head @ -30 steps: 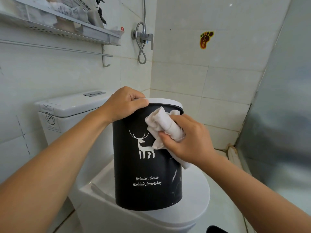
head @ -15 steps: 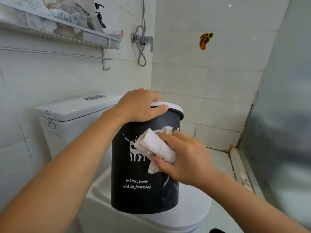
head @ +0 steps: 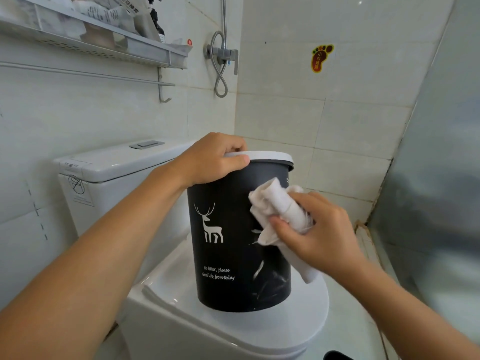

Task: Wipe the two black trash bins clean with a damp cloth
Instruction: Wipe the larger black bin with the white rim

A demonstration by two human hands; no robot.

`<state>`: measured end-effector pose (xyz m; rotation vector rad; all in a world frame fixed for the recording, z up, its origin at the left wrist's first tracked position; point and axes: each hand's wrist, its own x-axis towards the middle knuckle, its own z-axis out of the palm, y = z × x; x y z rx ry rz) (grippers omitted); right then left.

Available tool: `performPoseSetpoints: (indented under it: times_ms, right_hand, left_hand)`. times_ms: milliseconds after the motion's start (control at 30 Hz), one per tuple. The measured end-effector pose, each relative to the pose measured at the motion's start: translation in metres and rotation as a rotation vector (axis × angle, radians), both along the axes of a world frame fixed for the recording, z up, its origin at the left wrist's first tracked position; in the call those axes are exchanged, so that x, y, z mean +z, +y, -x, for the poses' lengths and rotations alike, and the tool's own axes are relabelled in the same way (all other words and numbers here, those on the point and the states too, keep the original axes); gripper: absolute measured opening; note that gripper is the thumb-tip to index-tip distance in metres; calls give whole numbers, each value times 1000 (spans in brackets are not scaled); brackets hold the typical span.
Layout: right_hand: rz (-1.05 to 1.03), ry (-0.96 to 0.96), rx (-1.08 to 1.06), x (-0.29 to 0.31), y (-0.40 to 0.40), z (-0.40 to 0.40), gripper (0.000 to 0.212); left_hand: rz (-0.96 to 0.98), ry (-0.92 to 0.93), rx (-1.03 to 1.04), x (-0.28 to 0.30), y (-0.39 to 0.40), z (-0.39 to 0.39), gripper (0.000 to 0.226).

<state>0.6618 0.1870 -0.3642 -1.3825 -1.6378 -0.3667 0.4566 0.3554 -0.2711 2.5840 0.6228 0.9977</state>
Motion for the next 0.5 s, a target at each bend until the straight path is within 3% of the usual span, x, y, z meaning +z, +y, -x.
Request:
performPoseSetpoints:
  times_ms: [133,233,500]
  right_hand:
    - [-38,60,5,21,11,-6,20]
    - [-46,28,26,31,22,-3,29]
    - [-49,-193,46,18,27,14,34]
  left_hand:
    - [-88,77,85,-2,0,-6,37]
    - [-142,7,121,-7,1,-7,53]
    - [-73,-90,80,-10,10,-7,48]
